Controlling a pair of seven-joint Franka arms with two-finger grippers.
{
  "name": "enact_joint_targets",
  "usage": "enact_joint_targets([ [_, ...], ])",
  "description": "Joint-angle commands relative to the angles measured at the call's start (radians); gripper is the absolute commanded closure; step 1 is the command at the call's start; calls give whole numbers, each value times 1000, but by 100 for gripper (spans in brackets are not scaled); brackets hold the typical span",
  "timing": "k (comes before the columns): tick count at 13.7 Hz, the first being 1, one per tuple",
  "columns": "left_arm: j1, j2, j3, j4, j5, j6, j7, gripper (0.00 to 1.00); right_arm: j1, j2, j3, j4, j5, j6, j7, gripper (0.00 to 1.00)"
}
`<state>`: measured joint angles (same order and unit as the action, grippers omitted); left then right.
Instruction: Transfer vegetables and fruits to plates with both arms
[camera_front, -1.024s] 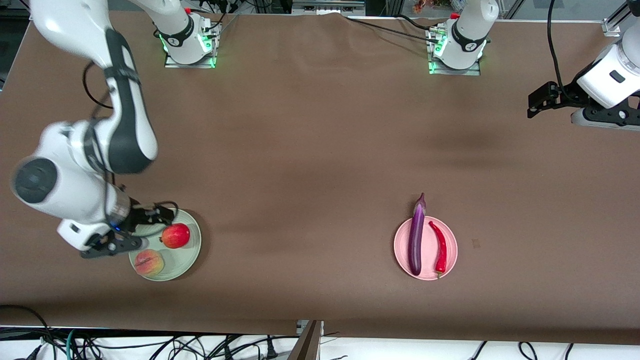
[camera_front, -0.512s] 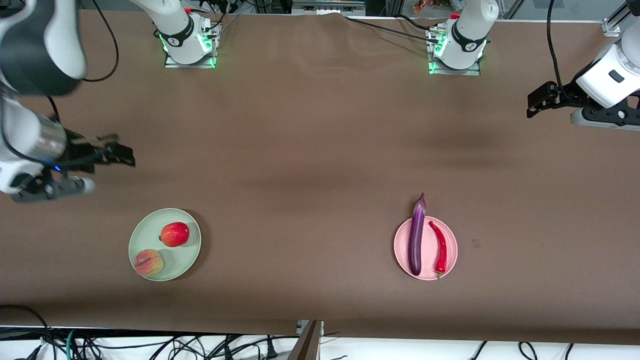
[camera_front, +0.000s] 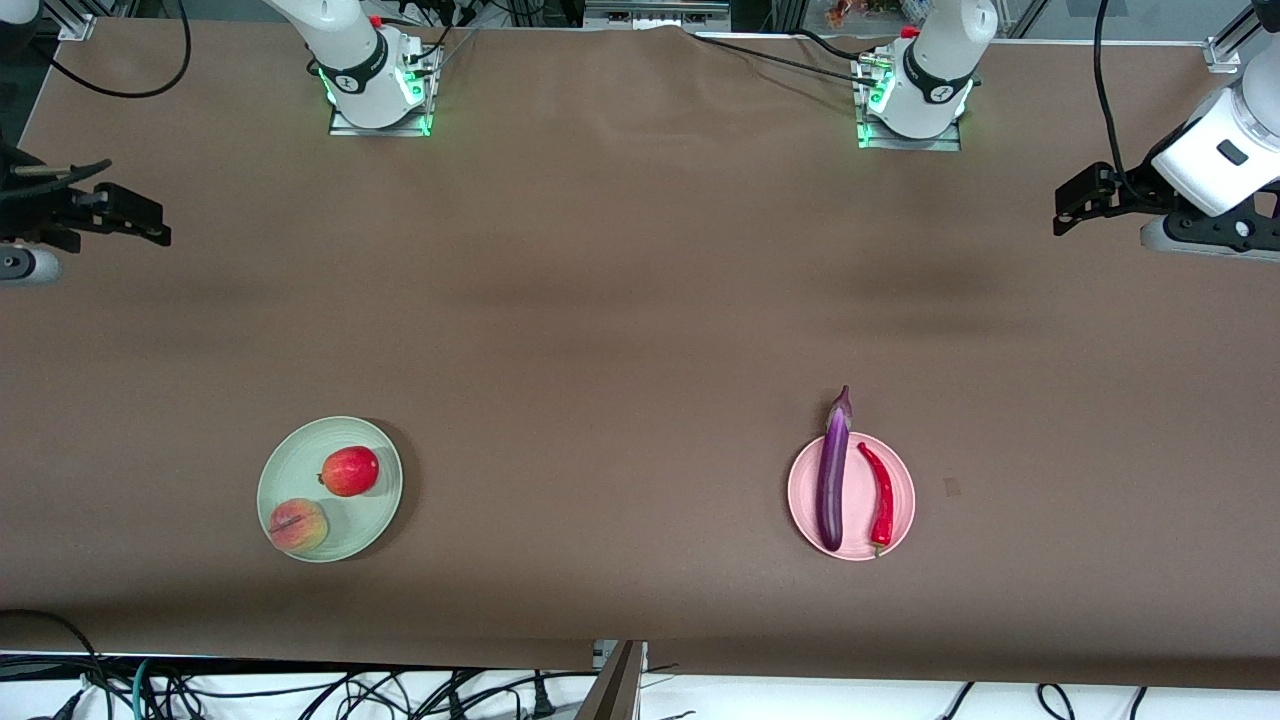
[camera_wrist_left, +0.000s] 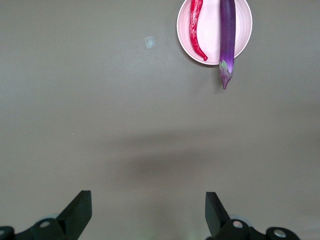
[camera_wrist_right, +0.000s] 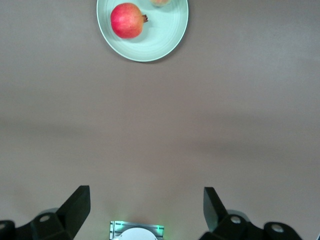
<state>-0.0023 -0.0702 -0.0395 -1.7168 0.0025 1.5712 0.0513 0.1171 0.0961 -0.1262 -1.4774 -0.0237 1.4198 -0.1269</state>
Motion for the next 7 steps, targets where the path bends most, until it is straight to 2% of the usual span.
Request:
enact_joint_targets([
  [1,2,0,1,11,-10,-17,27,0,-40,-41,83,-52,-27,11,12,0],
  [7,5,0,4,9,-10,-20,35,0,-40,-16,82,-20,-19,-4,15,0],
])
